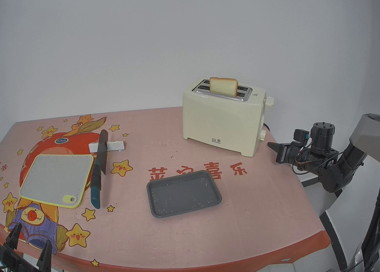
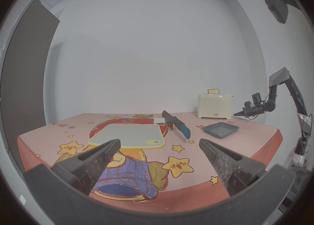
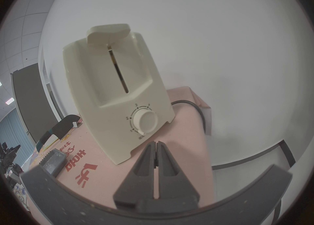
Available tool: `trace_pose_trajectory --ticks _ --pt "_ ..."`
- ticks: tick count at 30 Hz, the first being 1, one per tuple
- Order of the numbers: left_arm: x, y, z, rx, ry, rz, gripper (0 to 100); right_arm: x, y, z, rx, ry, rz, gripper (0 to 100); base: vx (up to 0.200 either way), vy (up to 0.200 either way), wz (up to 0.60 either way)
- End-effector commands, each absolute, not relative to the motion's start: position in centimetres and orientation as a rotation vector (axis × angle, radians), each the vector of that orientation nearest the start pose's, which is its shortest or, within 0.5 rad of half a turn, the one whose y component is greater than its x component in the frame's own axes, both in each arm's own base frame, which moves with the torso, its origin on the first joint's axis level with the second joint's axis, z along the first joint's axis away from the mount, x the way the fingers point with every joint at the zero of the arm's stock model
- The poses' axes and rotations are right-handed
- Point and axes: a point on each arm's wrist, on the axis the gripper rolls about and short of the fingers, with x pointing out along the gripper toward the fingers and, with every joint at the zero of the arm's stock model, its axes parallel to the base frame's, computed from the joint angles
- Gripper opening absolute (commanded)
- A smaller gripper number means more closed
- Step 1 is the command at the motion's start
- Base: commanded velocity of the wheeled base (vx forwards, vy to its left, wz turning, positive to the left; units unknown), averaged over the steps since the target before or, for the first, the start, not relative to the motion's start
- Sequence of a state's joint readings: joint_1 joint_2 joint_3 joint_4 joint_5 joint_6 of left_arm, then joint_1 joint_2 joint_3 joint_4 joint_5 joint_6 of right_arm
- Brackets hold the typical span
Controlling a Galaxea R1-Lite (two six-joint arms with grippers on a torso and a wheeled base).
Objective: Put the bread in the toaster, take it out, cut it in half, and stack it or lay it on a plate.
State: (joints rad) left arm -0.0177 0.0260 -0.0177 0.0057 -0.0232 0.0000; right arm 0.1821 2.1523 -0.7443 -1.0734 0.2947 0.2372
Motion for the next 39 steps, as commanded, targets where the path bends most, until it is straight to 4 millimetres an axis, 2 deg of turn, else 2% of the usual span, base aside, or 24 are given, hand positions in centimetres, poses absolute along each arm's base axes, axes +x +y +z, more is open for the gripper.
trace_pose_trajectory --ticks 1,39 --pt "-2.1 -0.01 7.58 0.0 0.031 -0.041 100 35.65 7.53 5.81 0.248 0.388 0.439 0 0.0 0.0 0.0" --pt "-2.1 -0.02 7.58 0.0 0.031 -0.04 100 36.16 8.32 5.48 0.255 0.381 0.457 0 0.0 0.0 0.0"
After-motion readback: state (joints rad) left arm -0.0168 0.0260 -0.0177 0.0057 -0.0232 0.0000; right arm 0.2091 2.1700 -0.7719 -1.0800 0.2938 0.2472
